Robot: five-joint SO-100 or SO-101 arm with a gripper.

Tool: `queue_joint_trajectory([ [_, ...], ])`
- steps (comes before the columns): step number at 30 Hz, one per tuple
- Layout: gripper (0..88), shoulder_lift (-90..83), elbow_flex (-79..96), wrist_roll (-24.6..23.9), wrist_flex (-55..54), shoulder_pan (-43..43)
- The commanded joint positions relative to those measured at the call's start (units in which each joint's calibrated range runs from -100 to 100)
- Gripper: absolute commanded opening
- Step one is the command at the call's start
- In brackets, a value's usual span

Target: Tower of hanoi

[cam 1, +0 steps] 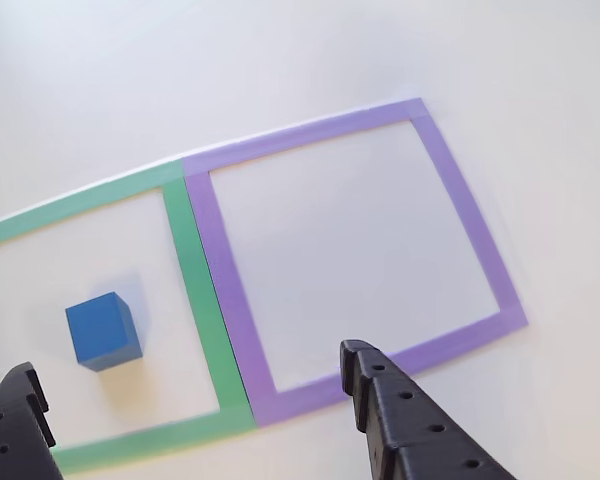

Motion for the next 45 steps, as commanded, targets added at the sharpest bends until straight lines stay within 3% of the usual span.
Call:
queue_joint_trajectory([
  [1, 37.0, 3.1, 6.5, 0.0, -18.1, -3.8],
  [9, 41.8, 13.2, 15.6, 0.0, -42.8, -7.7],
  [18, 44.4, 27.5, 17.9, 0.0, -62.0, -7.2],
  [32, 45.0, 50.5, 17.0, 0.0, -85.3, -8.1],
  [45, 43.8, 59.8, 14.7, 0.0, -92.1, -10.3],
])
